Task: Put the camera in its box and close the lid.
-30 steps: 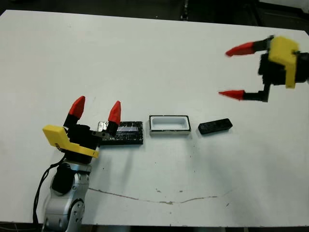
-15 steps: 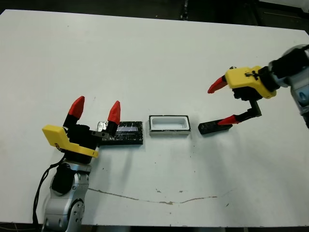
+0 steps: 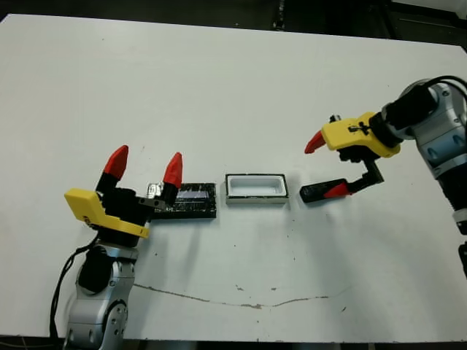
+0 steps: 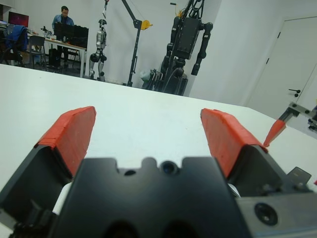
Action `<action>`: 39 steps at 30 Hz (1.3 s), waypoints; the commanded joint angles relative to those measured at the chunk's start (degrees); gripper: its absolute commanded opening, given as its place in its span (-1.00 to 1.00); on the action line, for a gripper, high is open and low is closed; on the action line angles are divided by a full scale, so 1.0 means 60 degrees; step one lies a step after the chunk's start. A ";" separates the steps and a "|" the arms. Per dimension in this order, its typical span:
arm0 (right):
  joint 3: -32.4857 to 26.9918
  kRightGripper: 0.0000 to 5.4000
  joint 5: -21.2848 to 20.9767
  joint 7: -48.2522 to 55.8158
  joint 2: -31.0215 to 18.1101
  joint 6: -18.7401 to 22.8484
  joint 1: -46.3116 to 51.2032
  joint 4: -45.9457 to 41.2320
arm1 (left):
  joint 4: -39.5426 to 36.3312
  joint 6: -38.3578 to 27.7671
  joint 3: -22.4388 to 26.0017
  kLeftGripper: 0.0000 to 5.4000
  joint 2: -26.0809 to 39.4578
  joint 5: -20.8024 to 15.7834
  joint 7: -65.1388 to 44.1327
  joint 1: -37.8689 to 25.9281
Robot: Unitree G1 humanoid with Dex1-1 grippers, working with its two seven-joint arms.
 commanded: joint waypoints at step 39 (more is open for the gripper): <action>-0.0148 -0.39 0.0039 -0.0498 0.0249 0.0979 0.1121 -0.0145 | 0.0002 -0.0007 -0.0034 1.00 -0.0066 0.0110 0.0063 0.0144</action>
